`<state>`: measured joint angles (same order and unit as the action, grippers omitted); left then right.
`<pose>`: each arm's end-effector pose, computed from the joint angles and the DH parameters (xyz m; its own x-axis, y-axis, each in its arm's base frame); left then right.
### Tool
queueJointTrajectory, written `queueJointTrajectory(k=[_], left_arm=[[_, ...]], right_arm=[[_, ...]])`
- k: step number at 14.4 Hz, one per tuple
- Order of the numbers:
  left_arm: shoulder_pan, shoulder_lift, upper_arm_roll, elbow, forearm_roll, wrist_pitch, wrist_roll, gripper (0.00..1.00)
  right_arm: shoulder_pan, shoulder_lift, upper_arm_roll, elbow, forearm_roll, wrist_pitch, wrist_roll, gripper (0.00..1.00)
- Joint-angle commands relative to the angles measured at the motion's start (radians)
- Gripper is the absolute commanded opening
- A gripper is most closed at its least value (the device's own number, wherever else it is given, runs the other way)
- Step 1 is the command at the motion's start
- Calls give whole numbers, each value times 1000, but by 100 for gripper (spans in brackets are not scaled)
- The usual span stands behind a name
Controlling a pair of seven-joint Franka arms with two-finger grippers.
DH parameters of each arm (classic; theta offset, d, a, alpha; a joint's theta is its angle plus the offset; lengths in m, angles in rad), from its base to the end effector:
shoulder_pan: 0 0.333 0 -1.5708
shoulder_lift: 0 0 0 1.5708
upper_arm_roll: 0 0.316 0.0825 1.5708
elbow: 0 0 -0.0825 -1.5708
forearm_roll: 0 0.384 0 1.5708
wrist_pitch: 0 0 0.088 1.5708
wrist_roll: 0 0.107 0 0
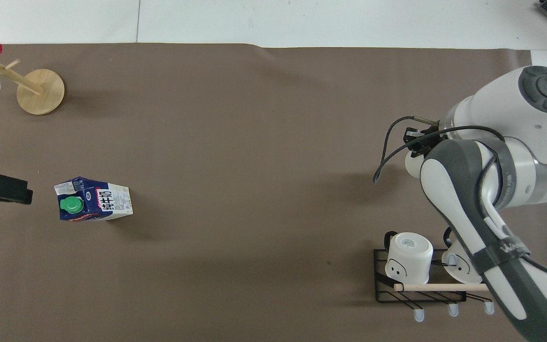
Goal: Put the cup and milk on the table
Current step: 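Lift the mug with the right gripper while the left gripper reaches the carton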
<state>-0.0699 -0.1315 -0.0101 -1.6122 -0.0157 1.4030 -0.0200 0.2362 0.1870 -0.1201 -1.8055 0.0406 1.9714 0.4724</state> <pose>0.4930 -0.0418 0.6603 0.9950 -0.0621 -0.0779 -0.0613 -0.9980 0.0127 0.6047 0.0768 0.4382 0.9318 -0.3621 -0.0243 -0.3623 -0.9321 -0.0042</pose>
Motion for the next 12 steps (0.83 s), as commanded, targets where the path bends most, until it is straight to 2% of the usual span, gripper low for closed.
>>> queueJointTrajectory(k=[1, 4, 12], left_arm=[[-30, -37, 7, -44, -10, 19, 8, 100], [-22, -103, 9, -158, -10, 105, 11, 100], [-14, -106, 15, -251, -10, 197, 12, 100]], right_arm=[[86, -11, 2, 8, -2, -25, -6, 0], [170, -21, 10, 5, 10, -25, 15, 0], [405, 37, 10, 6, 9, 76, 285, 0]])
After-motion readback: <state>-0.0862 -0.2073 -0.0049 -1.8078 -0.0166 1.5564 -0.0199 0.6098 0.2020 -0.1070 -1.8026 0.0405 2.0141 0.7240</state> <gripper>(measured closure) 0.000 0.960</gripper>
